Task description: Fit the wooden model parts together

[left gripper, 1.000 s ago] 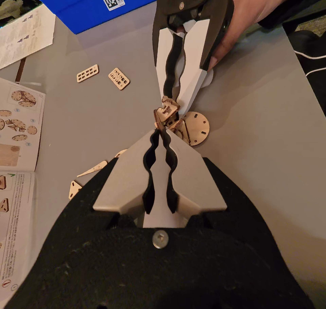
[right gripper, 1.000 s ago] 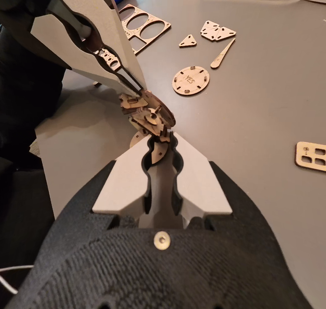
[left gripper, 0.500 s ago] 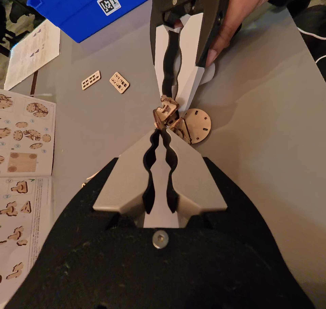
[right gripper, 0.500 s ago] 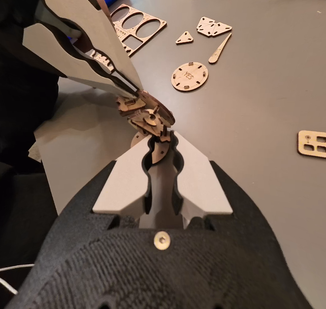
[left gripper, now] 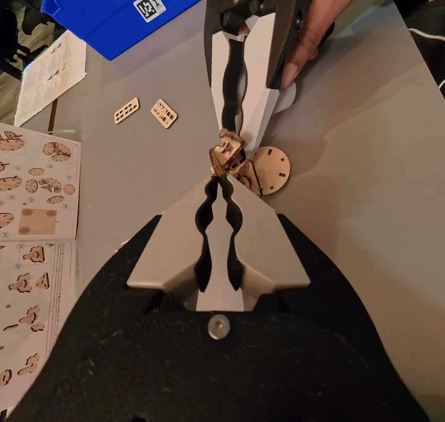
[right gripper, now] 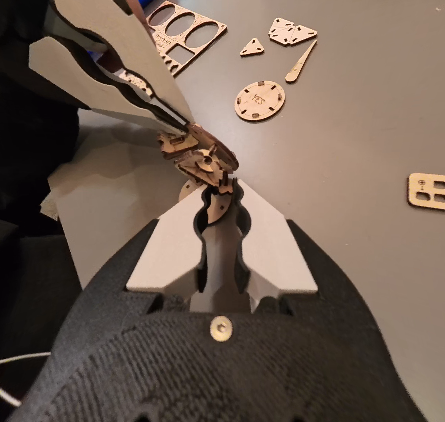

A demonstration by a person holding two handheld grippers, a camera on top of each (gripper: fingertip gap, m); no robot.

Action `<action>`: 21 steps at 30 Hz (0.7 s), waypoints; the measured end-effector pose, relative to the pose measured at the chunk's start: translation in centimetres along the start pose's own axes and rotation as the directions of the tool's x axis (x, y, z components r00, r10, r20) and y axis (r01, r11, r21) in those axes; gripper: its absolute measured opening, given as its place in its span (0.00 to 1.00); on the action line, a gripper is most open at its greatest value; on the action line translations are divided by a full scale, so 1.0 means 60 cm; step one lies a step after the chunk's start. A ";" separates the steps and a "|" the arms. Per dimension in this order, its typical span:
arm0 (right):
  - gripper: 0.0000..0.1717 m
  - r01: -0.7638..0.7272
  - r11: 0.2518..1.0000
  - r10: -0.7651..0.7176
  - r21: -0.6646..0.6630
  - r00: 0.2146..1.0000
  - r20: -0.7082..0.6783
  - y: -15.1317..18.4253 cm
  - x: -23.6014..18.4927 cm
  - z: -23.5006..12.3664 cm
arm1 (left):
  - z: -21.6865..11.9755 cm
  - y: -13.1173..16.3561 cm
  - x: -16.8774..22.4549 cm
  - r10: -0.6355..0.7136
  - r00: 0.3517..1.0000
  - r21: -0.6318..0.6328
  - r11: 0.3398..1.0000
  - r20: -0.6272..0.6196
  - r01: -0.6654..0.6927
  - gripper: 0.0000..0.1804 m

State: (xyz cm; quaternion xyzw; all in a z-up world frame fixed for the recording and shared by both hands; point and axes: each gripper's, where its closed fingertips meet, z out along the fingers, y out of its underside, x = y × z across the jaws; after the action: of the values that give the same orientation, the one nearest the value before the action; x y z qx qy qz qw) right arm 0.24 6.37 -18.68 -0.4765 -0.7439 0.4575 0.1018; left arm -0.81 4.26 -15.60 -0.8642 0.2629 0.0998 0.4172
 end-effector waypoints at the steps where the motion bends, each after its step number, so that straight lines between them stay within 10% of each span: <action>1: 0.09 0.015 1.000 -0.015 -0.005 1.000 -0.003 -0.001 0.000 0.000 | 0.000 0.002 -0.001 -0.002 1.000 -0.002 1.000 -0.001 0.002 0.01; 21: 0.13 -0.130 0.992 0.127 0.002 0.972 0.199 -0.006 0.000 -0.005 | 0.007 0.003 -0.003 -0.025 1.000 -0.027 0.999 -0.007 0.025 0.01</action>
State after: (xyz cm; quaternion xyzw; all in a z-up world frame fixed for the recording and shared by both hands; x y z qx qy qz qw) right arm 0.18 6.52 -18.23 -0.4747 -0.7147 0.5137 0.0008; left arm -1.03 4.57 -15.92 -0.8733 0.2523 0.0946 0.4059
